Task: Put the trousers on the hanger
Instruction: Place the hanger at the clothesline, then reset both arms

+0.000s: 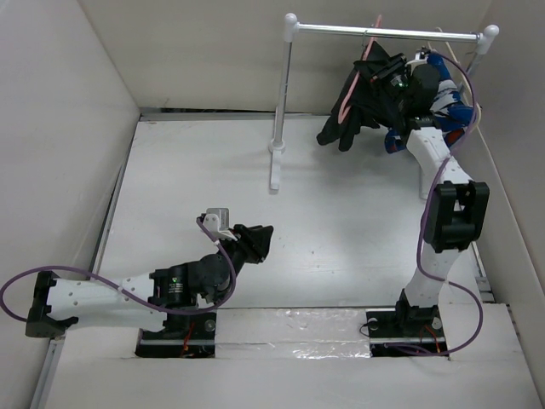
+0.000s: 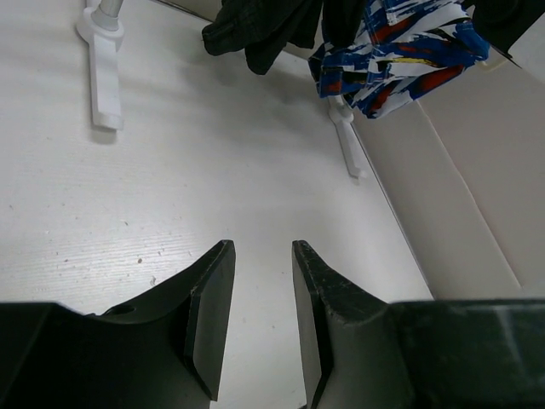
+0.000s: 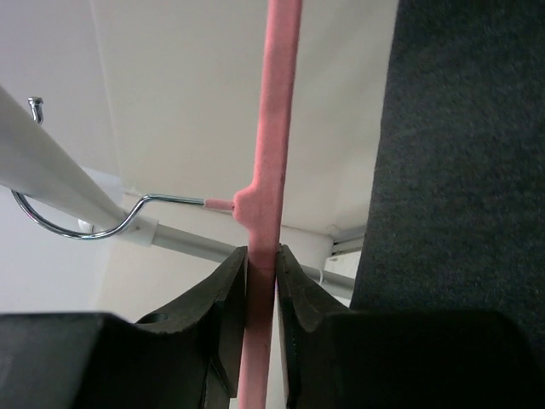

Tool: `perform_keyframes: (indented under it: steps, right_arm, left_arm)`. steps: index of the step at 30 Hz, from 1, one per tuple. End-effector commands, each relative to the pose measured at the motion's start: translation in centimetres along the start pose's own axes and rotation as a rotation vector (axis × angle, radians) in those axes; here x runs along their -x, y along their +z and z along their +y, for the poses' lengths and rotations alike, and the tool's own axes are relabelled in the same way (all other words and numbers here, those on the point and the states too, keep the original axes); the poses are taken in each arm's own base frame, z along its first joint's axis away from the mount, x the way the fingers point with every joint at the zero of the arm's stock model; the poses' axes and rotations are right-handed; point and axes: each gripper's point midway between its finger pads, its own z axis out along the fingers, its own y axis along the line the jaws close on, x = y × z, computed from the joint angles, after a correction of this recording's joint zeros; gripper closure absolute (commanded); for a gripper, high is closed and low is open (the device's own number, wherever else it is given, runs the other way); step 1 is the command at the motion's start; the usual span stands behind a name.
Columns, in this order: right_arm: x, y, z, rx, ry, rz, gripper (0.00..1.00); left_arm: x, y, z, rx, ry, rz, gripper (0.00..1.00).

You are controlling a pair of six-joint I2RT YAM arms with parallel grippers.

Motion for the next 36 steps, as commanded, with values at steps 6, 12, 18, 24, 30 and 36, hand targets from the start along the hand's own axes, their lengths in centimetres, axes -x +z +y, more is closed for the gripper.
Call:
perform_keyframes:
  steps: [6,12,18,24,30,36]
  right_arm:
    - [2.4,-3.3,6.6,0.204,-0.22,-0.065,0.46]
    - [2.7,-7.3,6.9,0.192,-0.31,-0.118,0.01]
    - [1.6,-13.2,8.5,0.252,-0.393,-0.17,0.0]
    - [-4.5,-20.3,5.3,0.305,-0.468,-0.122,0.0]
    - [-14.5,-27.6,-1.8,0.266,-0.528,0.083,0.0]
    - [-22.6,-33.3,-8.2,0.213,-0.594,0.393,0.0]
  left_arm:
    - [0.1,-0.1,-0.5,-0.019,-0.058,-0.008,0.68]
    - [-0.2,0.1,-0.9,-0.029,-0.06,-0.001,0.62]
    - [-0.1,0.3,-1.6,-0.032,-0.049,-0.002,0.56]
    - [0.6,0.7,-1.3,0.006,-0.026,-0.035,0.48]
    - [-0.1,0.6,0.6,0.048,0.001,-0.045,0.42]
    - [-3.4,-0.2,3.4,0.056,-0.01,0.025,0.39]
